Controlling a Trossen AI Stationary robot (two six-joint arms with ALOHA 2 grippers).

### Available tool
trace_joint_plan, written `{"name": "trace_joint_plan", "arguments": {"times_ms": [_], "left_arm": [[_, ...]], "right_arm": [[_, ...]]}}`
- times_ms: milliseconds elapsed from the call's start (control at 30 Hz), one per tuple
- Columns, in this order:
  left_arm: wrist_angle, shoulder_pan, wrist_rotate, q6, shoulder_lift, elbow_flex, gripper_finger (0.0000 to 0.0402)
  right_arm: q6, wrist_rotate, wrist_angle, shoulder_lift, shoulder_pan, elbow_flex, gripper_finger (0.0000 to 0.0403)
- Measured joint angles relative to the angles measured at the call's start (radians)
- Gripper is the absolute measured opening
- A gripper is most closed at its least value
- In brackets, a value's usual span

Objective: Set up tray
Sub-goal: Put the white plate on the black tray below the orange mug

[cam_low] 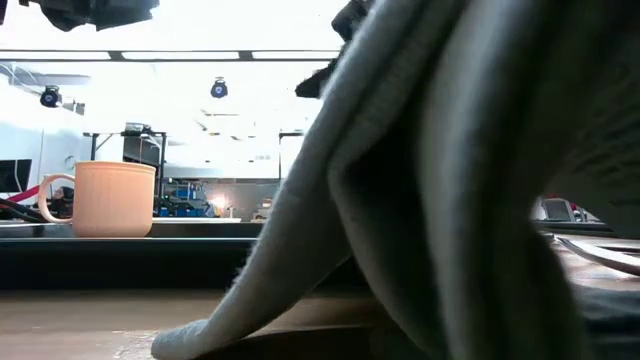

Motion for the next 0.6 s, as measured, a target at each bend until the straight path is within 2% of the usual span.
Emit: {"name": "trace_joint_plan", "arguments": {"times_ms": [100, 200, 367, 433, 600], "left_arm": [[-0.001, 0.062, 0.078, -0.014, 0.010, -0.008, 0.0194], [-0.001, 0.108, 0.096, -0.018, 0.017, -0.012, 0.0194], [-0.021, 0.165, 0.098, -0.019, 0.035, -0.012, 0.0194], [-0.028, 0.181, 0.105, -0.019, 0.035, -0.012, 0.0194], [-0.048, 0.225, 0.120, -0.025, 0.035, -0.011, 0.0185]], "right_arm": [[0.077, 0.000, -0.005, -0.035, 0.000, -0.071, 0.0068], [0.079, -0.005, 0.035, -0.067, 0.001, -0.154, 0.0068], [0.125, -0.101, 0.372, -0.101, 0.004, -0.347, 0.0068], [0.163, -0.108, 0.512, -0.103, 0.005, -0.416, 0.0068], [0.184, -0.107, 0.640, -0.103, 0.008, -0.512, 0.0068]]}}
